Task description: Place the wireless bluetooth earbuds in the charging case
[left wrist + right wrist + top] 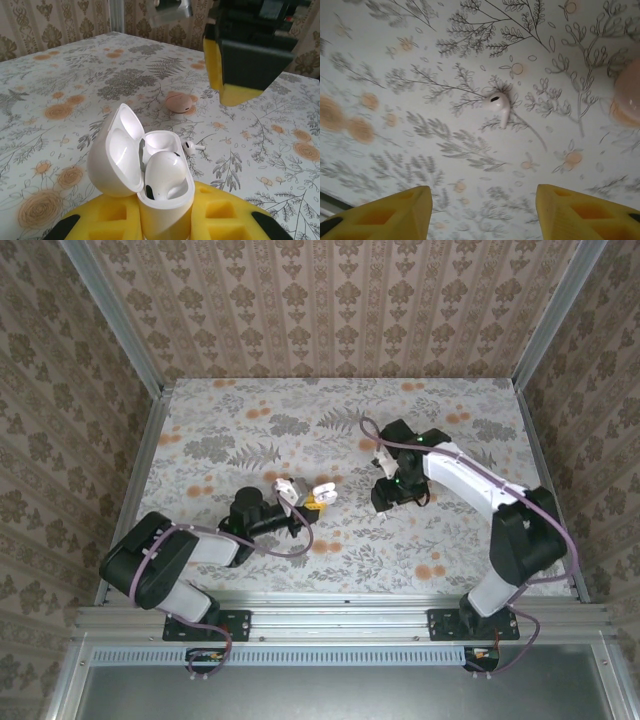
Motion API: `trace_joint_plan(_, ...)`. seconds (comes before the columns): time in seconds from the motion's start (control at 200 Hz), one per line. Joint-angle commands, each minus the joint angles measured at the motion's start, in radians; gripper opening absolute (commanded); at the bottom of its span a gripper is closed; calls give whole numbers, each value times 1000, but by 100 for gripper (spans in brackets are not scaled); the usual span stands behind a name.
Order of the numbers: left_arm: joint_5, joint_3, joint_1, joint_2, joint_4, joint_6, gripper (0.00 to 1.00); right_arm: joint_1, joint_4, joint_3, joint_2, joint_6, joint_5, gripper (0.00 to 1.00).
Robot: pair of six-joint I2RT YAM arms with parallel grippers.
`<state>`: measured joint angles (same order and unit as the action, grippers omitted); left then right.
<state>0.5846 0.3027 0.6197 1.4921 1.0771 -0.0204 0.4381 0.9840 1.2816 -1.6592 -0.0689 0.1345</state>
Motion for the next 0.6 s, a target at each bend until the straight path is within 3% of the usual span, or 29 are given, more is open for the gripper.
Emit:
trace_joint_plan(0.0, -29, -22, -15, -17, -10, -46, 1, 1, 72, 48, -68, 183, -60, 57)
trace_joint_plan(0.595, -69, -81, -77, -140, -148, -29, 1, 9, -38, 93, -268, 226, -29, 53)
